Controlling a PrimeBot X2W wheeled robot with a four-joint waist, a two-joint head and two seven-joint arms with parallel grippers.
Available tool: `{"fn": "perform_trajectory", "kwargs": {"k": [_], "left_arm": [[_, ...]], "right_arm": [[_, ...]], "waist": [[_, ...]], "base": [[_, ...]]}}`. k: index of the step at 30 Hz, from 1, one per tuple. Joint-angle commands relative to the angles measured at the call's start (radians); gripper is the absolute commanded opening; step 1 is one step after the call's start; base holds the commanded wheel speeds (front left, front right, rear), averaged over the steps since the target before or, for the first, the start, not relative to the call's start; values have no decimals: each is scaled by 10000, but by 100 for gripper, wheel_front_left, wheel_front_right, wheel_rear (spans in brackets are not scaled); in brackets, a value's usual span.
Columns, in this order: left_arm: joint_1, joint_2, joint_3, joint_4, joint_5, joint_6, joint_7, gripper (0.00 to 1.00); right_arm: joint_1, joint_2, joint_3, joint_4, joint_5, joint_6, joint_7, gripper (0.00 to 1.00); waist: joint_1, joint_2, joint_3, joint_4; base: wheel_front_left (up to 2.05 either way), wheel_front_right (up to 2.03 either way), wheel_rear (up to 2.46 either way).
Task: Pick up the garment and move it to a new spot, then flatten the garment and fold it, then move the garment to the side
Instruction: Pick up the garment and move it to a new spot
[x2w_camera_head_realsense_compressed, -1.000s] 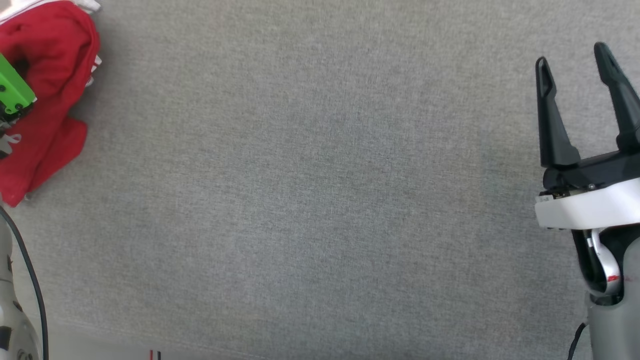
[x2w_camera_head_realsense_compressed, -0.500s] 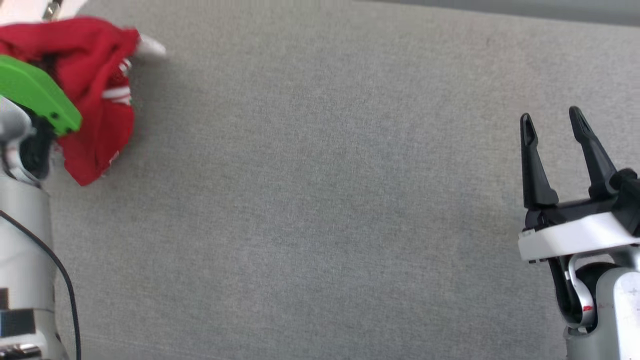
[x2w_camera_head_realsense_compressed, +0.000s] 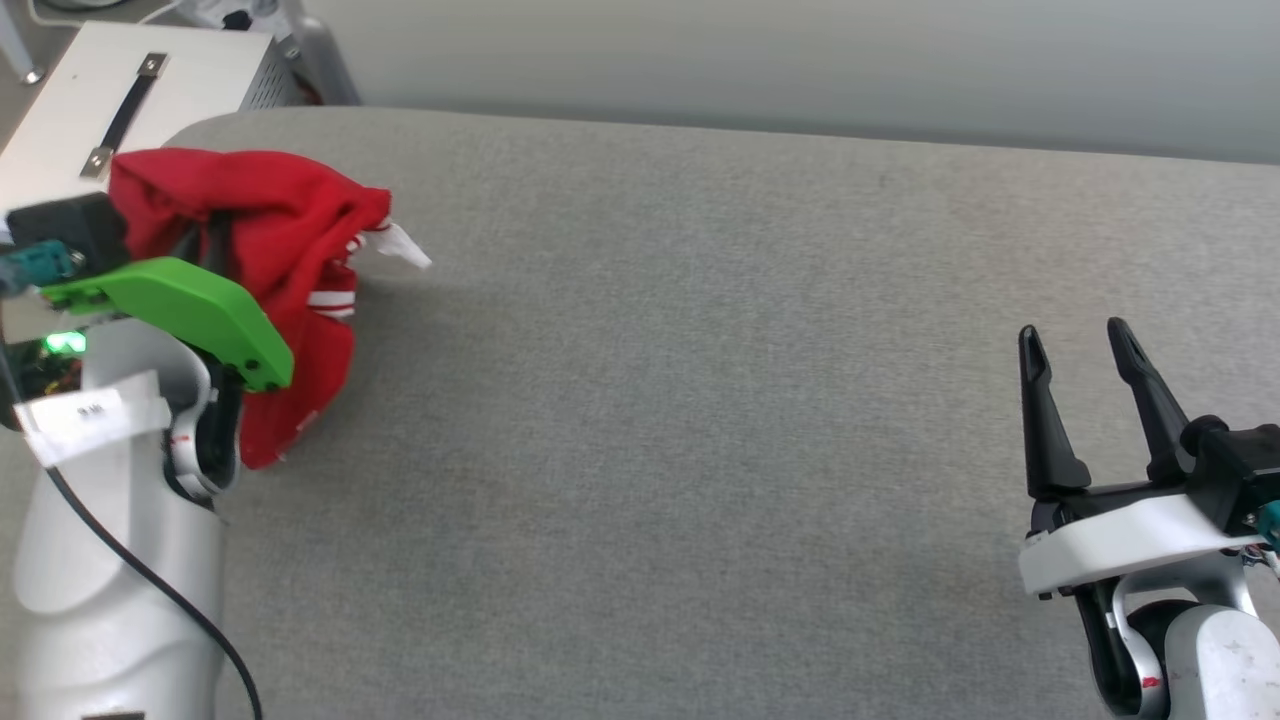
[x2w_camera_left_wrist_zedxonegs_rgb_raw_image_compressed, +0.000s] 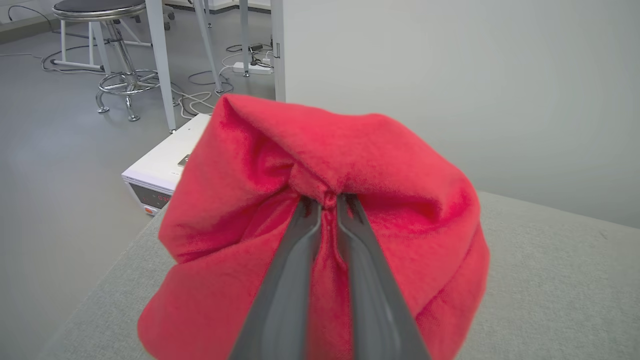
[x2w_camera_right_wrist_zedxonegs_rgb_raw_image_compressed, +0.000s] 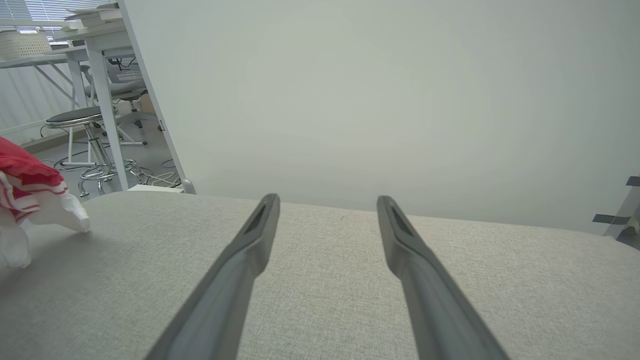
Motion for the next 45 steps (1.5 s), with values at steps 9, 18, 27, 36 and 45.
{"fn": "perform_trajectory", "kwargs": {"k": [9, 18, 27, 36, 45], "left_arm": [[1570, -1210, -1185, -2072, 171, 122, 238, 0], [2007, -2183, -3127, -2766, 122, -323, 803, 0], [2561, -2354, -4373, -1768, 445, 0, 842, 0], [2570, -2285, -4994, -369, 818, -116, 546, 7], [2718, -2371, -5047, -977, 652, -3, -799, 100]], "right_arm": [[279, 106, 227, 192, 167, -11, 25, 100], [302, 115, 302, 207, 342, -11, -7, 100], [125, 117, 355, 170, 458, -11, -85, 100], [-44, 117, 273, 248, 474, -11, -181, 100], [125, 117, 255, 425, 452, -11, -155, 100]], "waist": [[1, 0, -741, -1474], [1, 0, -455, -2281], [1, 0, 232, -2747], [1, 0, 519, -2559], [1, 0, -222, -1959]], "base": [[0, 0, 0], [0, 0, 0], [0, 0, 0], [0, 0, 0], [0, 0, 0]]}}
